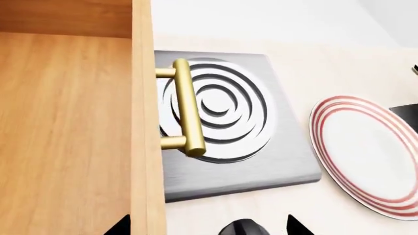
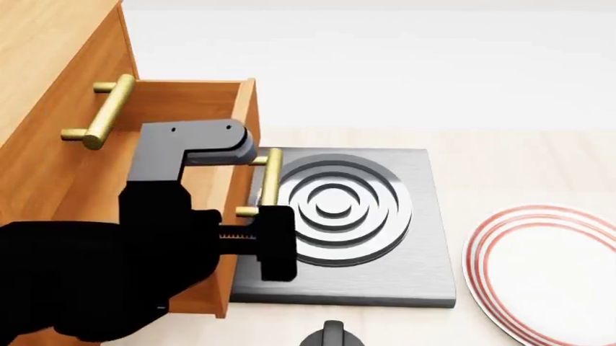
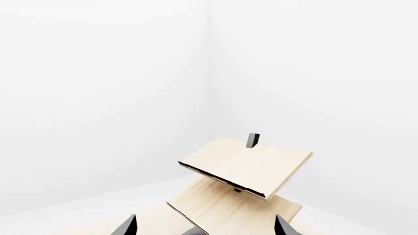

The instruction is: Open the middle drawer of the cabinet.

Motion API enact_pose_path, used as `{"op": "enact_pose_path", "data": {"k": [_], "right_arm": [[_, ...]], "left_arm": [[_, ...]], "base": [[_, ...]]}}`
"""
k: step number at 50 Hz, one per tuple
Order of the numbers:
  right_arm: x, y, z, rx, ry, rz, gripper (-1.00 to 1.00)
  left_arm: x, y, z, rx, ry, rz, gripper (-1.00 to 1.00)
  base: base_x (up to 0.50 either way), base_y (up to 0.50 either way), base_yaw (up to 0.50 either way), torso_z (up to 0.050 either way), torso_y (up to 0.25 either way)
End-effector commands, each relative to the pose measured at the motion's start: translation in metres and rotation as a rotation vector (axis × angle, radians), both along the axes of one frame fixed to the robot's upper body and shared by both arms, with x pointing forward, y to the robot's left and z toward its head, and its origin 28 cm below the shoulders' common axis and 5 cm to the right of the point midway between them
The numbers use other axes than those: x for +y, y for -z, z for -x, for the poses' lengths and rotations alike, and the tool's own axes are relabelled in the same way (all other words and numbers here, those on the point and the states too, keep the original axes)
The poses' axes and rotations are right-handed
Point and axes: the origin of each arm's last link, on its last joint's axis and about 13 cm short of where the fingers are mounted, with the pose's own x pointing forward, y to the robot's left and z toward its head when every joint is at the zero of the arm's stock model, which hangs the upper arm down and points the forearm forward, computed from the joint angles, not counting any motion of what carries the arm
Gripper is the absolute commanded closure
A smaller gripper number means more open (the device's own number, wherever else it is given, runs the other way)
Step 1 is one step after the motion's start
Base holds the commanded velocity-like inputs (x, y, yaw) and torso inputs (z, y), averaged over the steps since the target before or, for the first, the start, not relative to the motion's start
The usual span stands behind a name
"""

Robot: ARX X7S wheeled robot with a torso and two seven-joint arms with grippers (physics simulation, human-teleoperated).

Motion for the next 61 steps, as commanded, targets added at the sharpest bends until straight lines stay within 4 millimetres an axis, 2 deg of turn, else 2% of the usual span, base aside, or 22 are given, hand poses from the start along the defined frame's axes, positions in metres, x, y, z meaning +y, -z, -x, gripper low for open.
{"op": "enact_pose_path", "data": {"k": [1, 29, 52, 61], "right_arm": [[0.0, 0.0, 0.001, -0.002, 0.002, -0.001, -1.0], [-0.001, 0.0, 0.002, -0.002, 0.003, -0.003, -1.0], [-0.001, 0.001, 0.001, -0.001, 0.001, -0.005, -1.0], [-0.001, 0.001, 0.0, 0.0, 0.001, -0.005, -1.0]], "left_arm": [[-0.016, -0.003, 0.004, 0.001, 0.057, 0.027, -1.0], [-0.04, -0.003, 0.009, 0.004, 0.092, 0.05, -1.0], [-0.071, -0.008, 0.019, 0.009, 0.17, 0.078, -1.0], [-0.073, -0.009, 0.019, 0.009, 0.174, 0.086, -1.0]], "base": [[0.0, 0.0, 0.0, 0.0, 0.0], [0.0, 0.0, 0.0, 0.0, 0.0], [0.0, 0.0, 0.0, 0.0, 0.0], [0.0, 0.0, -0.01, 0.0, 0.0]]}}
